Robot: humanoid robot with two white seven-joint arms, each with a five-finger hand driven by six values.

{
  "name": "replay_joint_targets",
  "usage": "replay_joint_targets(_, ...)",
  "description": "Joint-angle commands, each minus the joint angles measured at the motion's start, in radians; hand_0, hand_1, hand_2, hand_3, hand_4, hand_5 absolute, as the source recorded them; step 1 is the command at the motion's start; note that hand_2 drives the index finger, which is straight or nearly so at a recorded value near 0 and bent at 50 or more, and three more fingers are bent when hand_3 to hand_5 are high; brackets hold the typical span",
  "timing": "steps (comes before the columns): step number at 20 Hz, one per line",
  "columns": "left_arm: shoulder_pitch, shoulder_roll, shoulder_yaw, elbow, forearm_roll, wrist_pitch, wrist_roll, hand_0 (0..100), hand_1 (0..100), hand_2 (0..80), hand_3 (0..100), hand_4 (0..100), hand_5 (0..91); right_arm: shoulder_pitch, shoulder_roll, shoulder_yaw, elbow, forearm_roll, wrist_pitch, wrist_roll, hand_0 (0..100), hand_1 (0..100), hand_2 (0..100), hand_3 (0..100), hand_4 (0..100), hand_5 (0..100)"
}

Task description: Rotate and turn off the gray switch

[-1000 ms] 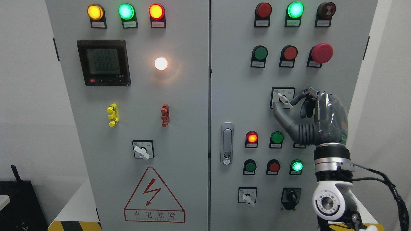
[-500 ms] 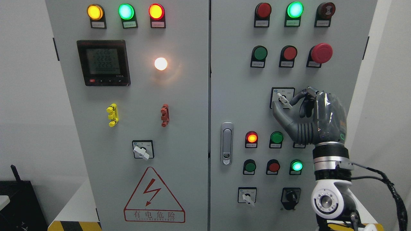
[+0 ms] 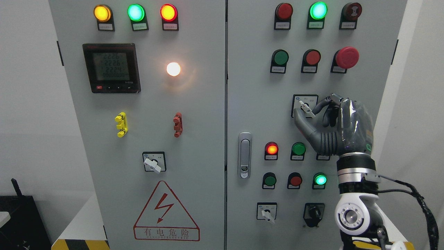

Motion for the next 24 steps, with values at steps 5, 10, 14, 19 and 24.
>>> replay_joint_targets(5,-0.009,-0.001,0.008,-0.025,0.020,-0.001,-0.001,12,39,0.0,0,0,0.0,-0.009,0.018,0.008,0.009,0.000,0.002,0.003,15,44,65,97,100,100)
replay_joint_targets(10,-0.009,-0.001,0.008,-0.025,0.020,-0.001,-0.001,12,39,0.0,0,0,0.0,-0.011,0.018,0.009,0.009,0.000,0.002,0.003,15,44,66,98,100,100)
replay_joint_targets(14,-0.009,-0.001,0.008,-0.025,0.020,-0.001,-0.001,12,39,0.0,0,0,0.0,-0.011,0.018,0.009,0.009,0.001,0.002,0.003,15,44,66,98,100,100)
replay_joint_targets(19,-0.009,-0.001,0.008,-0.025,0.020,-0.001,-0.001,12,39,0.0,0,0,0.0,-0.011,0.018,0.009,0.009,0.000,0.002,0.003,16,43,66,98,100,100)
replay_joint_targets(24,-0.009,0.001,0.008,-0.025,0.020,0.001,-0.001,12,39,0.0,0,0,0.0,-0.012,0.018,0.017,0.007,0.000,0.002,0.005,19,42,67,98,100,100)
